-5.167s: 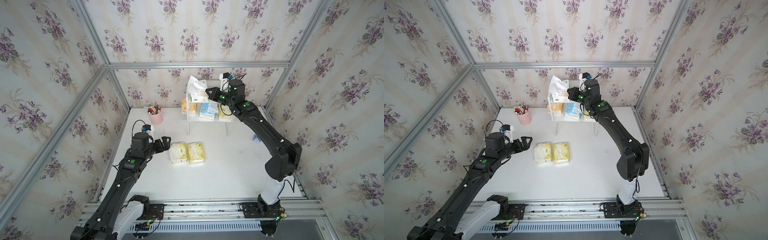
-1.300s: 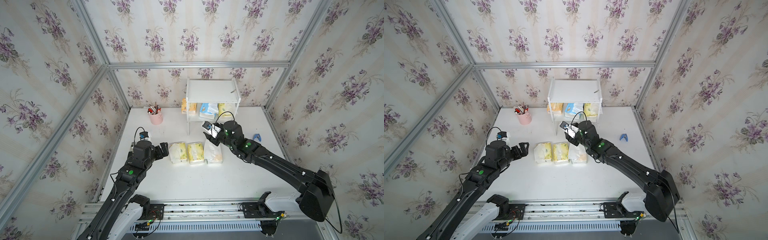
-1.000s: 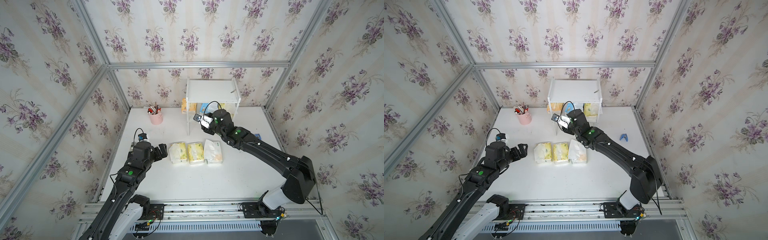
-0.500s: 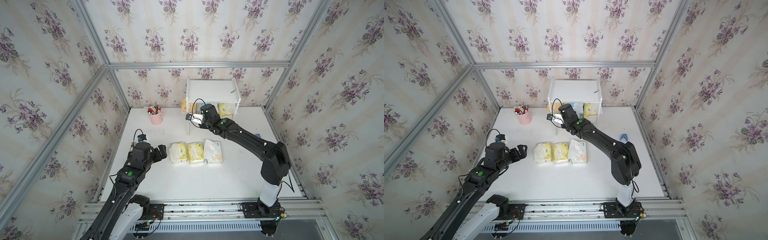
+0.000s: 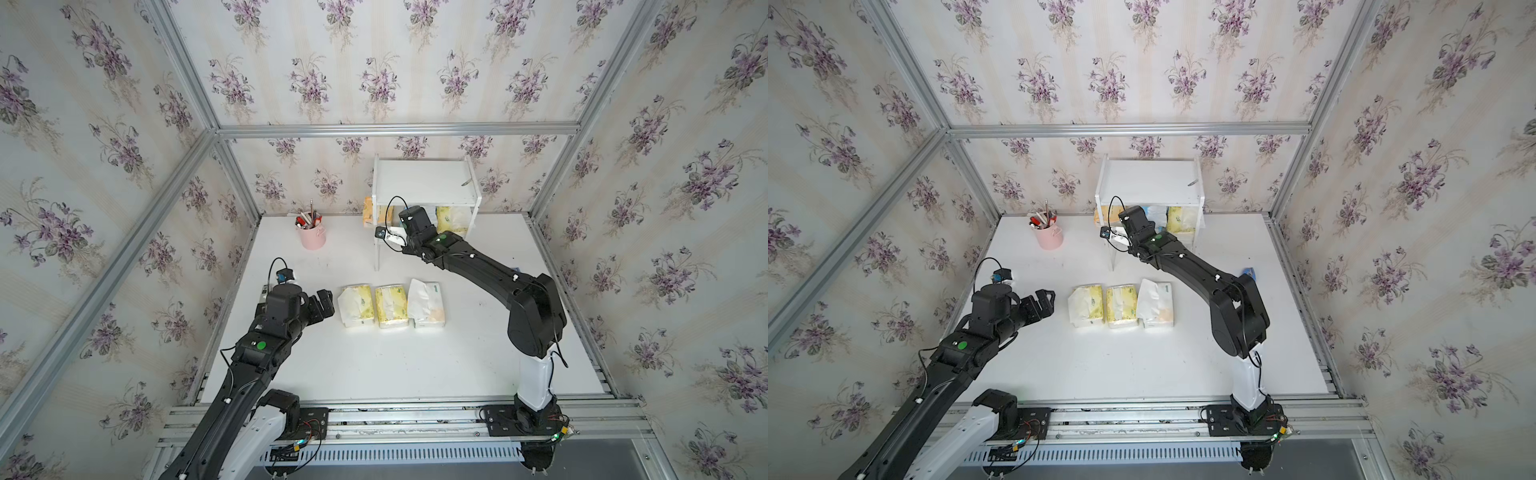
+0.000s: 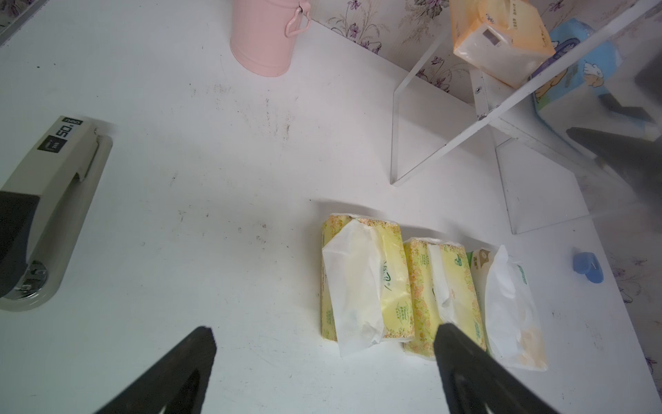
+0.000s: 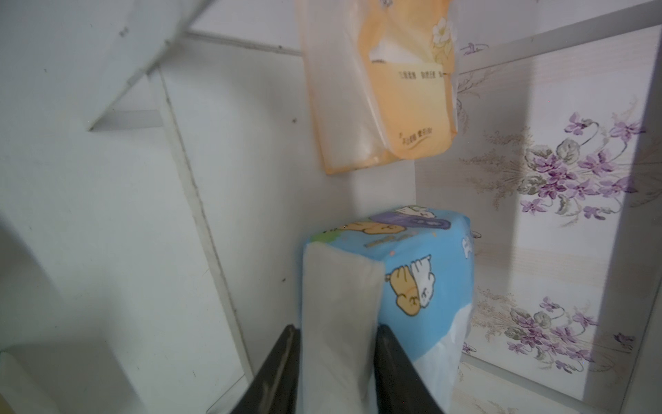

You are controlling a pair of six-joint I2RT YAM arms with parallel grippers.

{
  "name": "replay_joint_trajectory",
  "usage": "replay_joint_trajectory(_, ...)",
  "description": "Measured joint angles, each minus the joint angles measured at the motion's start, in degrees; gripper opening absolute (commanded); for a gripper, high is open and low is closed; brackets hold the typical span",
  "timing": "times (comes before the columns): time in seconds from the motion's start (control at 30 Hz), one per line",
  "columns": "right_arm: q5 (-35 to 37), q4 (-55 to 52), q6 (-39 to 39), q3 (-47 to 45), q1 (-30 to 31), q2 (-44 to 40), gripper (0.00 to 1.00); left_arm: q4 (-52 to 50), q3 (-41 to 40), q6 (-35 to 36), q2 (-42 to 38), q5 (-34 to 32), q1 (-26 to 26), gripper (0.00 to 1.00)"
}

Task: Remove the tissue boxes from the shelf
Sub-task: Pick up a box of tissues from the shelf.

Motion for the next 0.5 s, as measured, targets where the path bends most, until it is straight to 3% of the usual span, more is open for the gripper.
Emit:
replay_joint_trajectory(0.33,0.3,-0.2,2.1,-0.4,0.0,0.1,0.02,0.1,0.0,0.0,0.3,0.2,0.1,0.99)
replay_joint_trajectory(0.5,0.3,-0.2,2.9,-1.9,0.3,-1.2,0.00,0.2,-0.1,0.0,0.1,0.2,0.1,0.99)
